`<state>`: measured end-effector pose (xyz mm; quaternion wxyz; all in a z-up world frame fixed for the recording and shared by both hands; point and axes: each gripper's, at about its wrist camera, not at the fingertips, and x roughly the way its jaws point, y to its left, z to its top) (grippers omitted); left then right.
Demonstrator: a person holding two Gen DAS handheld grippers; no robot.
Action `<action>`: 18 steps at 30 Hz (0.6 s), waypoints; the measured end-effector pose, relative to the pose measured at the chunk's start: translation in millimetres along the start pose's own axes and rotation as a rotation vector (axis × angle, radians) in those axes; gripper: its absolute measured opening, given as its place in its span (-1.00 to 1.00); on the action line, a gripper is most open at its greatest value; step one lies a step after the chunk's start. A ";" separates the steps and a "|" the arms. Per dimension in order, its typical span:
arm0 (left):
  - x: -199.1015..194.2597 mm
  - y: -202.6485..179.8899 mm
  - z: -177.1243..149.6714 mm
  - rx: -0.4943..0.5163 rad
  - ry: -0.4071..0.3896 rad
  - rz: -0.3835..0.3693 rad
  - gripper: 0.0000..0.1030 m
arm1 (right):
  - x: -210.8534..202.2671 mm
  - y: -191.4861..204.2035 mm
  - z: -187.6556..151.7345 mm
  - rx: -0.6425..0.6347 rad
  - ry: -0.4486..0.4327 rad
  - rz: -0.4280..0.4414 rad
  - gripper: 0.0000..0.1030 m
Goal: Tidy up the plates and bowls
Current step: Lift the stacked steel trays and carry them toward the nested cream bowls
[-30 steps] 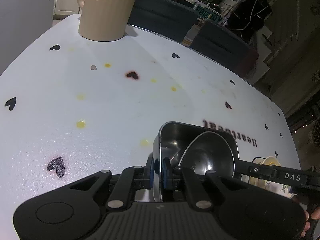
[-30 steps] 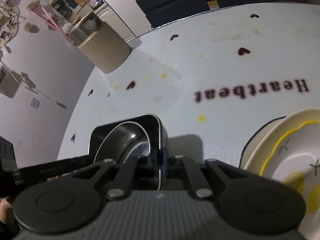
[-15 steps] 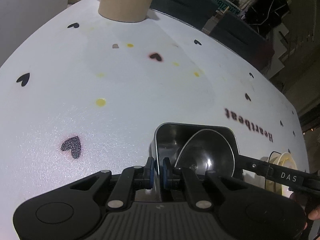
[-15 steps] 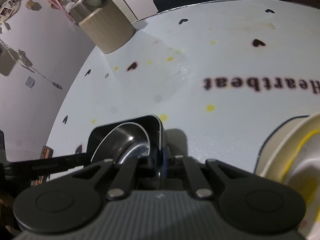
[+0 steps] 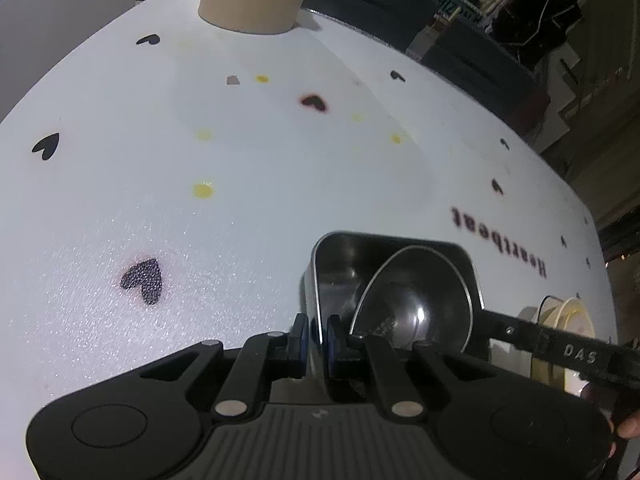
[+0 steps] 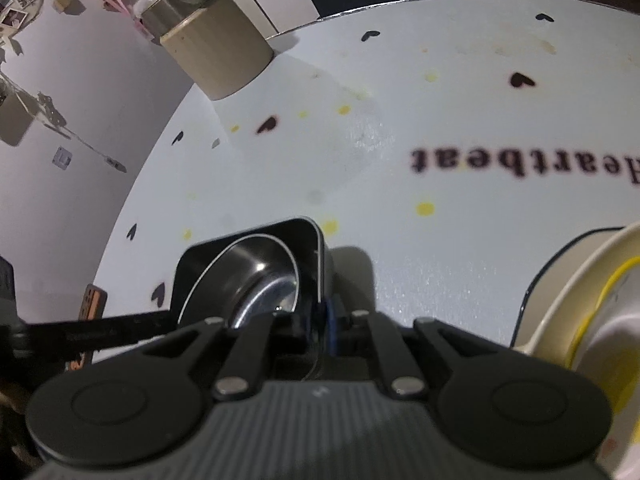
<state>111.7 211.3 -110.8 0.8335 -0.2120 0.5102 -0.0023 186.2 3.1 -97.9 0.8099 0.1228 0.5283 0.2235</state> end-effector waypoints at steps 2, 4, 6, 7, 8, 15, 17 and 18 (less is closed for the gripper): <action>-0.4 -0.2 0.4 -0.003 -0.002 0.000 -0.81 | 0.4 0.5 0.1 -0.007 -0.003 -0.003 -0.83; -0.7 -1.1 0.4 0.004 -0.002 0.003 -0.81 | 0.2 1.5 0.0 -0.017 -0.007 -0.008 -0.86; -1.9 -0.3 0.0 -0.005 -0.006 -0.002 -0.81 | 0.0 2.3 0.1 -0.019 -0.010 -0.009 -0.87; -2.9 0.1 0.0 -0.014 -0.011 -0.007 -0.81 | -0.9 1.7 0.3 -0.016 -0.012 -0.005 -0.87; -5.0 0.1 0.1 -0.021 -0.020 -0.014 -0.81 | -2.5 0.2 -0.1 -0.010 -0.015 -0.001 -0.87; -29.6 -10.7 0.5 -0.043 -0.119 -0.062 -0.82 | -21.9 -4.1 4.3 0.005 -0.067 0.032 -0.87; -38.8 -18.7 0.2 -0.035 -0.149 -0.082 -0.82 | -31.5 -6.5 5.4 0.008 -0.091 0.041 -0.87; -42.5 -22.4 -0.3 -0.032 -0.163 -0.090 -0.82 | -36.8 -8.2 6.1 0.012 -0.102 0.046 -0.87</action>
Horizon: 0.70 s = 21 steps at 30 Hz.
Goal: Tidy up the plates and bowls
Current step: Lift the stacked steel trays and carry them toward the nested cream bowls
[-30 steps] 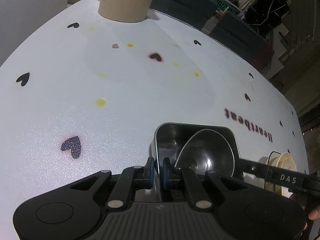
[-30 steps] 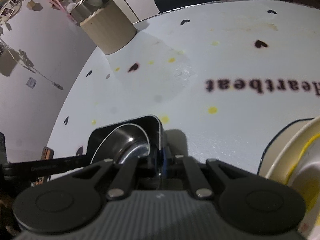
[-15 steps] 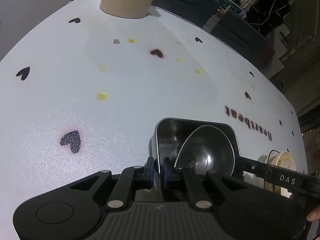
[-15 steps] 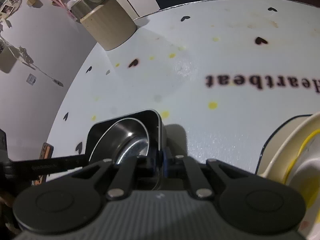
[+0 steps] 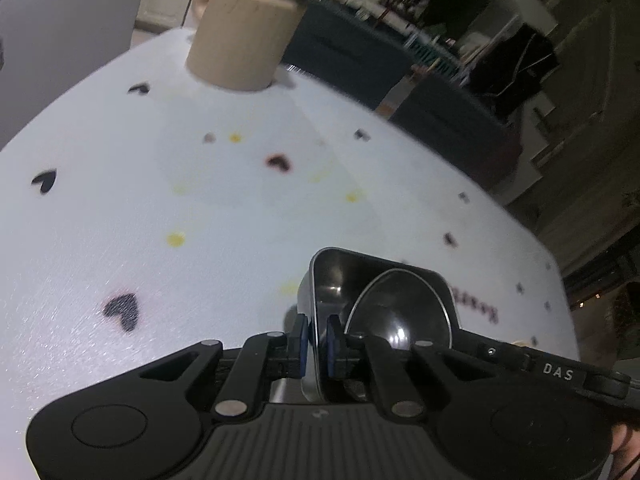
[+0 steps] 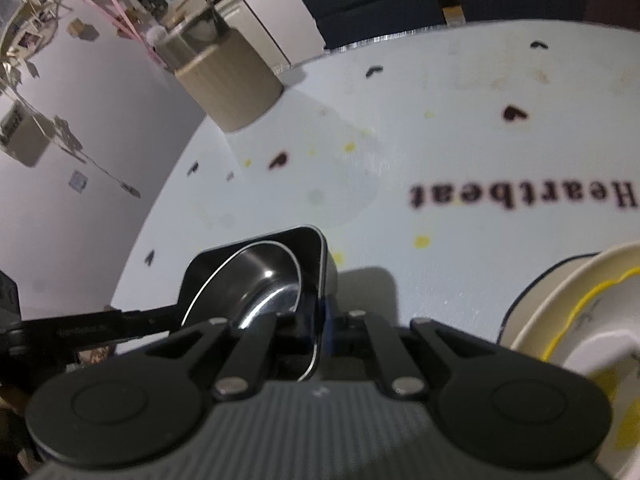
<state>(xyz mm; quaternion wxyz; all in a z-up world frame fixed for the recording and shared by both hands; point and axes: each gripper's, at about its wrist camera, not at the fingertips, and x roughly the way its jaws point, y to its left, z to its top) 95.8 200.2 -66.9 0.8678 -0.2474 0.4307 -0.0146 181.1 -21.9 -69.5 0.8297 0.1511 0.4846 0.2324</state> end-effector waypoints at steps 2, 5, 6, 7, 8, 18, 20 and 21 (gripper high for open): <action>-8.7 -8.6 -1.6 0.001 -0.030 -0.026 -0.82 | -12.3 -3.6 2.6 0.009 -0.026 0.014 -0.87; -16.5 -22.0 -5.2 0.007 -0.059 -0.063 -0.83 | -31.4 -9.5 3.5 0.019 -0.062 0.036 -0.88; -18.6 -27.1 -6.3 0.011 -0.068 -0.074 -0.83 | -38.4 -11.9 3.1 0.022 -0.073 0.042 -0.88; -21.3 -32.6 -7.7 0.014 -0.078 -0.087 -0.83 | -45.0 -13.8 2.1 0.023 -0.085 0.047 -0.88; -23.5 -37.5 -9.3 0.017 -0.086 -0.099 -0.84 | -54.2 -16.6 0.9 0.023 -0.099 0.051 -0.88; -33.8 -102.0 -35.2 0.107 -0.140 -0.193 -0.85 | -129.8 -46.3 -22.0 0.023 -0.226 0.043 -0.86; -33.5 -114.9 -41.7 0.128 -0.146 -0.206 -0.84 | -141.7 -54.8 -27.2 0.031 -0.249 0.042 -0.86; -33.4 -120.2 -44.8 0.136 -0.147 -0.213 -0.84 | -145.7 -58.9 -29.5 0.037 -0.260 0.041 -0.86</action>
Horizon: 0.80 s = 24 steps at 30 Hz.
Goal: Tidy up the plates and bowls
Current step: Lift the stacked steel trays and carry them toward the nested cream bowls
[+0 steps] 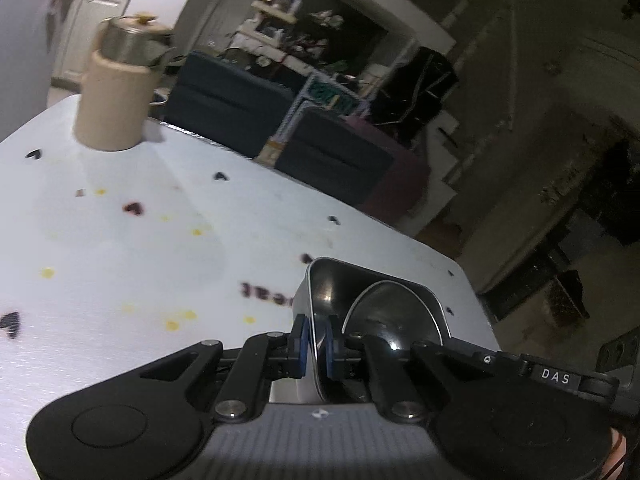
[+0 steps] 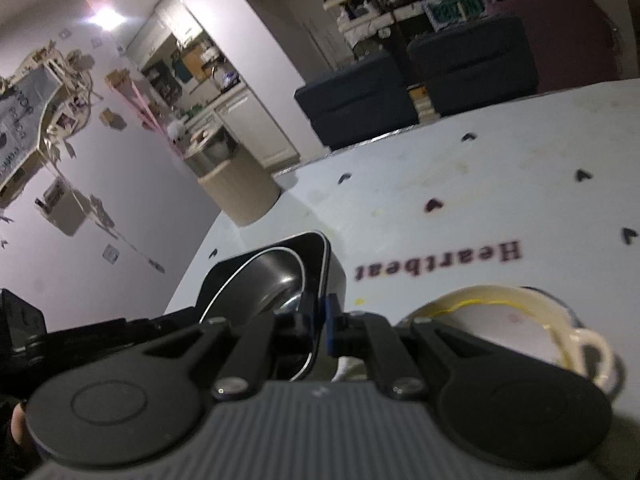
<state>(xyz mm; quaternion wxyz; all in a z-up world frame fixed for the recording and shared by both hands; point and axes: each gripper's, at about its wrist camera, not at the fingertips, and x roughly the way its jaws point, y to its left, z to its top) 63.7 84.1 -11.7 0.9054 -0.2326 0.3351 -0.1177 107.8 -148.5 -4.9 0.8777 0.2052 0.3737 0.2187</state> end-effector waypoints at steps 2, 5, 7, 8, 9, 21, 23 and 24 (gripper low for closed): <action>2.8 -13.0 -5.9 0.015 -0.001 -0.015 -0.84 | -9.9 -8.3 -2.5 0.012 -0.021 -0.009 -0.86; 7.3 -27.1 -15.2 0.025 -0.002 -0.032 -0.84 | -24.6 -20.5 -6.5 0.040 -0.054 -0.031 -0.86; 12.6 -33.3 -21.2 0.021 0.010 -0.044 -0.84 | -34.6 -28.6 -10.4 0.046 -0.072 -0.038 -0.86; 15.1 -36.4 -24.3 0.021 0.015 -0.047 -0.84 | -39.5 -32.2 -12.6 0.046 -0.082 -0.044 -0.86; 18.3 -40.9 -27.5 0.026 0.020 -0.048 -0.84 | -46.3 -36.9 -14.6 0.046 -0.089 -0.046 -0.86; 48.4 -65.3 -47.1 0.068 0.061 -0.041 -0.84 | -68.0 -64.7 -32.6 0.060 -0.136 -0.113 -0.86; 53.7 -66.2 -46.8 0.073 0.064 -0.035 -0.84 | -66.5 -67.3 -33.2 0.064 -0.131 -0.121 -0.86; 54.6 -65.8 -47.1 0.070 0.063 -0.034 -0.84 | -65.1 -65.7 -33.4 0.066 -0.128 -0.125 -0.86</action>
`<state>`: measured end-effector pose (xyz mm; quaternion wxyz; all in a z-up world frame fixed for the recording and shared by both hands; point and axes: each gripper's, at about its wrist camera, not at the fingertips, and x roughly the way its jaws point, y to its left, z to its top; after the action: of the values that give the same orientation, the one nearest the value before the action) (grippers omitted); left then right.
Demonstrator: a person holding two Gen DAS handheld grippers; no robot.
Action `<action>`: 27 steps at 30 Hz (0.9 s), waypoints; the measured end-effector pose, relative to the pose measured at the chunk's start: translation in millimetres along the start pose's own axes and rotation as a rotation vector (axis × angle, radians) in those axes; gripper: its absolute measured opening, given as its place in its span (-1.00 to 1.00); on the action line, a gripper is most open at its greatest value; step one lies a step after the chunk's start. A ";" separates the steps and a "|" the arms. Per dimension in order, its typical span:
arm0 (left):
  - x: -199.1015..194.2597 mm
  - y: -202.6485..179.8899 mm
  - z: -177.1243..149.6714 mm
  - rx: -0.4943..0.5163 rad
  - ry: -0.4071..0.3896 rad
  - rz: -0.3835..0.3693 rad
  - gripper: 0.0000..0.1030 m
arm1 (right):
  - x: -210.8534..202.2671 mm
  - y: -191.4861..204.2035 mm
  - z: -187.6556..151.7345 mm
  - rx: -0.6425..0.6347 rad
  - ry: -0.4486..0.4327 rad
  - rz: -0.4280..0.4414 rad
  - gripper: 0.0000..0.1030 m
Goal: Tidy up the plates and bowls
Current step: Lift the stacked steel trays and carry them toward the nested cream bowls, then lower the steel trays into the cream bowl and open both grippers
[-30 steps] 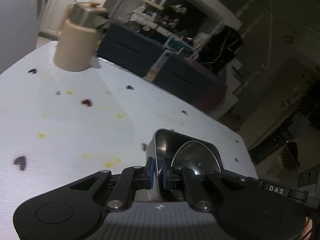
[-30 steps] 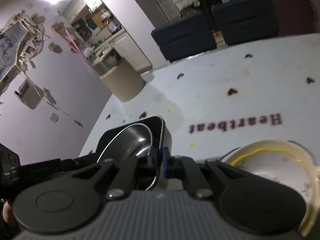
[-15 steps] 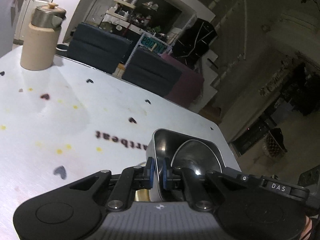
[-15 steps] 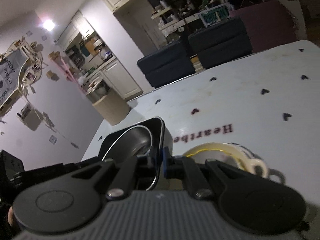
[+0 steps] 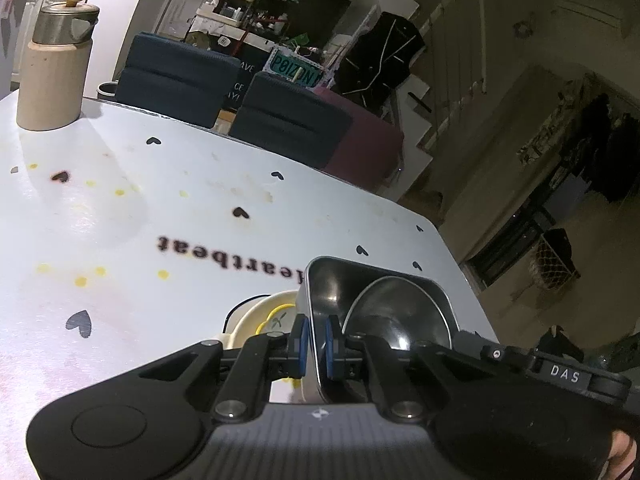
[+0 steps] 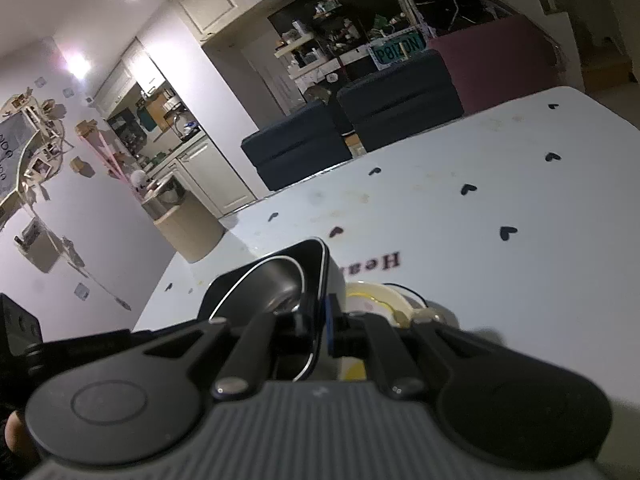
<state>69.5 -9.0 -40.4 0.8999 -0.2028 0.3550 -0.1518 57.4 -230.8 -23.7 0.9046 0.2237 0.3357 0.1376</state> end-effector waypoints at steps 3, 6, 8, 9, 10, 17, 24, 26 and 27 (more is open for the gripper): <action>5.9 1.5 -0.9 -0.017 0.002 0.002 -0.84 | 5.3 -1.7 -1.0 0.004 0.015 -0.011 -0.86; 12.3 0.1 -1.9 -0.007 0.012 0.013 -0.84 | 3.2 -8.8 -2.9 0.008 0.027 -0.024 -0.86; 16.5 0.4 -3.2 0.000 0.028 0.022 -0.84 | 5.0 -8.1 -1.9 0.011 0.031 -0.034 -0.86; 18.2 -0.2 -3.7 0.000 0.036 0.027 -0.84 | 4.9 -8.4 -2.0 0.012 0.033 -0.037 -0.86; 21.1 -0.1 -4.3 0.004 0.046 0.032 -0.84 | 6.1 -8.7 -1.7 0.015 0.036 -0.042 -0.86; 33.4 0.8 -7.6 0.018 0.080 0.062 -0.84 | 11.3 -9.1 -2.2 0.021 0.067 -0.080 -0.87; 35.6 3.5 -7.2 0.018 0.085 0.079 -0.84 | 18.3 -8.4 -3.8 0.017 0.096 -0.102 -0.87; 36.4 4.3 -7.6 0.018 0.087 0.085 -0.84 | 20.8 -8.0 -4.4 0.014 0.106 -0.109 -0.87; 37.0 4.6 -7.8 0.020 0.089 0.088 -0.84 | 21.6 -7.7 -4.8 0.013 0.111 -0.112 -0.87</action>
<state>90.6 -22.5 -69.1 0.8910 -0.1708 0.4017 -0.1244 70.9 -227.3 -42.6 0.8895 0.2026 0.3981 0.0967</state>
